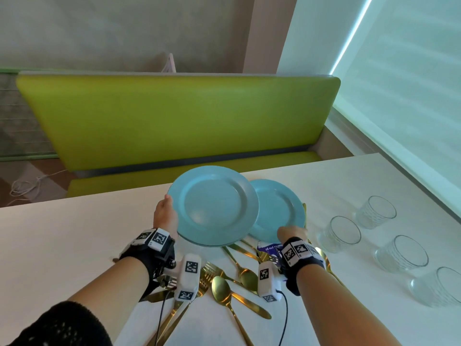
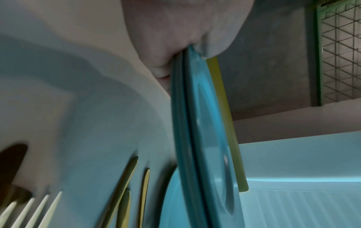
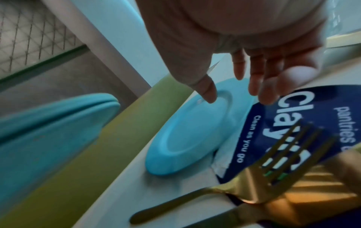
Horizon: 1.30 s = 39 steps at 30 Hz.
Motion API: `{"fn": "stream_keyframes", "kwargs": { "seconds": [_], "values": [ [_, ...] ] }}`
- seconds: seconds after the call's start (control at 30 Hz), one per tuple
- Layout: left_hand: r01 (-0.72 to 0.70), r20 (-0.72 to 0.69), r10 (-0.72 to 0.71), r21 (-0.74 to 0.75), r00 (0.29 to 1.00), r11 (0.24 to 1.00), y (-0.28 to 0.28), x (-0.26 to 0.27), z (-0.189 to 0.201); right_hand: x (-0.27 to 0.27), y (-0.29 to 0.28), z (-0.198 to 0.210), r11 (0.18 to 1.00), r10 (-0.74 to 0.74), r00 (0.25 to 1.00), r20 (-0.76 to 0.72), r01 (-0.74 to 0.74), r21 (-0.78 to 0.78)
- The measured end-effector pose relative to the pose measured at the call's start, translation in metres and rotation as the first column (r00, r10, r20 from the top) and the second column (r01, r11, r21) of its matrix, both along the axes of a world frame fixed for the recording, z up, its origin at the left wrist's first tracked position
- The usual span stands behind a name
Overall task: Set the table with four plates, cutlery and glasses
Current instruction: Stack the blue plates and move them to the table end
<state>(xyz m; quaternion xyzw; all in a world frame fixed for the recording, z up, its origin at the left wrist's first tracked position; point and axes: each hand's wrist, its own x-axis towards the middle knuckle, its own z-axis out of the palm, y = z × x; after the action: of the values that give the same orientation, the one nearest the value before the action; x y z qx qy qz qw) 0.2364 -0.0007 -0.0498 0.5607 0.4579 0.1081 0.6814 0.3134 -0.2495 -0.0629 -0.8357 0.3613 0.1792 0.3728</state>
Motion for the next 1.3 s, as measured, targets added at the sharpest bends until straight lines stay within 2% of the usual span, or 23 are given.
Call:
{"fn": "stream_keyframes", "kwargs": {
  "seconds": [0.07, 0.23, 0.33, 0.37, 0.43, 0.5, 0.7, 0.87, 0.97, 1.03, 1.2, 1.3],
  "values": [
    [0.002, 0.014, -0.002, -0.007, 1.000, 1.000, -0.001, 0.002, 0.001, 0.003, -0.003, -0.006, 1.000, -0.004, 0.999, -0.045, 0.004, -0.006],
    [0.016, 0.032, -0.016, -0.009, 0.999, 1.000, -0.005, 0.002, -0.001, 0.011, -0.013, -0.014, 0.986, 0.115, 0.988, -0.103, -0.126, -0.106],
    [0.033, 0.028, -0.033, -0.005, 0.999, 0.999, -0.006, -0.001, -0.004, 0.010, -0.016, -0.019, 0.983, 0.183, 0.981, -0.058, -0.183, 0.004],
    [0.034, 0.019, -0.034, 0.006, 0.999, 0.999, -0.006, -0.002, -0.004, 0.011, -0.014, -0.021, 0.986, 0.167, 0.985, -0.043, -0.166, 0.028],
    [0.027, -0.001, -0.027, 0.016, 1.000, 1.000, -0.004, -0.003, -0.005, 0.012, -0.010, -0.027, 0.994, 0.028, 0.999, 0.026, -0.030, 0.109],
    [0.036, -0.023, -0.035, 0.032, 0.999, 0.999, -0.004, -0.004, -0.003, 0.013, -0.005, -0.029, 0.976, -0.051, 0.996, 0.073, 0.034, 0.213],
    [-0.009, 0.020, 0.008, 0.018, 1.000, 1.000, -0.003, -0.013, 0.003, 0.005, 0.007, -0.001, 0.920, -0.173, 0.957, 0.231, 0.073, 0.385],
    [-0.035, 0.076, 0.038, -0.042, 0.996, 0.999, 0.003, -0.020, 0.012, -0.001, 0.014, 0.020, 0.900, -0.107, 0.945, 0.310, -0.040, 0.433],
    [-0.028, 0.098, 0.032, -0.044, 0.995, 0.999, 0.009, -0.022, 0.013, -0.012, 0.028, 0.034, 0.934, -0.046, 0.926, 0.374, -0.093, 0.345],
    [-0.005, 0.100, 0.011, -0.057, 0.995, 0.998, 0.014, -0.026, 0.014, -0.022, 0.039, 0.039, 0.921, -0.055, 0.910, 0.410, -0.112, 0.372],
    [0.043, 0.134, -0.032, -0.074, 0.990, 0.996, 0.027, -0.046, 0.013, -0.049, 0.071, 0.035, 0.887, -0.106, 0.887, 0.450, -0.120, 0.446],
    [0.085, 0.140, -0.090, 0.039, 0.986, 0.996, 0.040, -0.067, 0.017, -0.065, 0.090, 0.017, 0.890, -0.114, 0.894, 0.433, -0.102, 0.445]
  ]
}}
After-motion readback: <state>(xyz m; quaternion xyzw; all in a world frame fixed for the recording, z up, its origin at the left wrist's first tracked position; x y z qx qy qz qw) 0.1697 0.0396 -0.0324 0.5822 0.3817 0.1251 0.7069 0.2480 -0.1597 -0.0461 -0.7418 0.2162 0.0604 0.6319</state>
